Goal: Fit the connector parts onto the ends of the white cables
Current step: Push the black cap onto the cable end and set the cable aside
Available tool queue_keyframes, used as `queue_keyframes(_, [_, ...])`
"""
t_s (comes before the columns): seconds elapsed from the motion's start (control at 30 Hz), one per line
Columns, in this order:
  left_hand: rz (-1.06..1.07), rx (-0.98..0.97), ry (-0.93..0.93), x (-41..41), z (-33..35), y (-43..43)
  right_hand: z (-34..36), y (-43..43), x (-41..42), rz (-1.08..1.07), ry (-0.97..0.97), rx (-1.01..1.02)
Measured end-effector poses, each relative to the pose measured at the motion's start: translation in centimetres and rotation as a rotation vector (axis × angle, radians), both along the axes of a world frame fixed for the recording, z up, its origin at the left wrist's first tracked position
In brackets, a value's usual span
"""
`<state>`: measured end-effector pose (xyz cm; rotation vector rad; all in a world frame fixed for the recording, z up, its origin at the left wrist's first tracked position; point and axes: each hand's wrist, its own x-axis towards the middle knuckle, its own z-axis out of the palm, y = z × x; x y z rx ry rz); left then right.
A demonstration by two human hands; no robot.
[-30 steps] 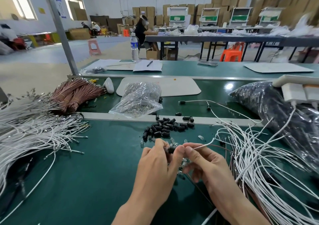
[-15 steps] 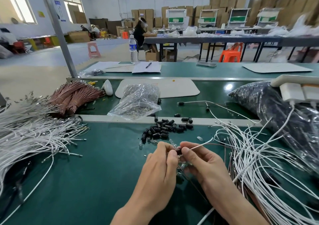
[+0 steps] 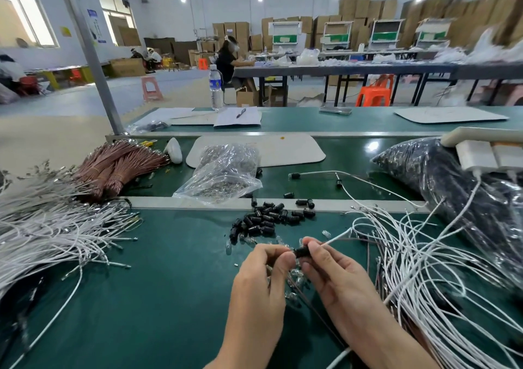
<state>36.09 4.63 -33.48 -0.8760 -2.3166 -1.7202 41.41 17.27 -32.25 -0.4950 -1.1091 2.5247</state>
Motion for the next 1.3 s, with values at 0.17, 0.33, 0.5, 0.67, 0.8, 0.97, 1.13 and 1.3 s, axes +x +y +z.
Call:
queue_keyframes(0.17, [0.033, 0.002, 0.038, 0.6, 0.3, 0.4, 0.5, -0.2, 0.2, -0.004, -0.002, -0.118])
queue_keyframes(0.33, [0.055, 0.027, 0.036, 0.5, 0.3, 0.3, 0.4, -0.5, 0.4, 0.01, -0.004, -0.109])
queue_keyframes(0.5, [0.009, 0.095, -0.08, 0.2, -0.3, 0.3, 0.4, -0.7, 0.2, -0.006, -0.009, -0.078])
queue_keyframes(0.67, [-0.032, 0.095, -0.147, -0.2, -0.3, 0.5, 0.5, -0.6, 0.1, -0.088, -0.007, 0.083])
queue_keyframes(0.8, [-0.052, -0.037, -0.067, -0.2, -0.4, 0.8, 0.6, -0.9, 0.3, -0.132, -0.051, 0.278])
queue_keyframes(0.97, [-0.038, -0.062, -0.037, -0.2, -0.2, 0.7, 0.9, -1.6, 0.5, -0.077, -0.079, 0.369])
queue_keyframes(1.13, [-0.057, -0.104, -0.04, -0.2, 0.1, 0.7, 0.7, -1.3, 0.4, -0.115, -0.108, 0.443])
queue_keyframes(1.3, [-0.093, -0.141, -0.062, -0.4, 0.4, 0.8, 0.6, -1.3, 0.5, -0.161, -0.104, 0.484])
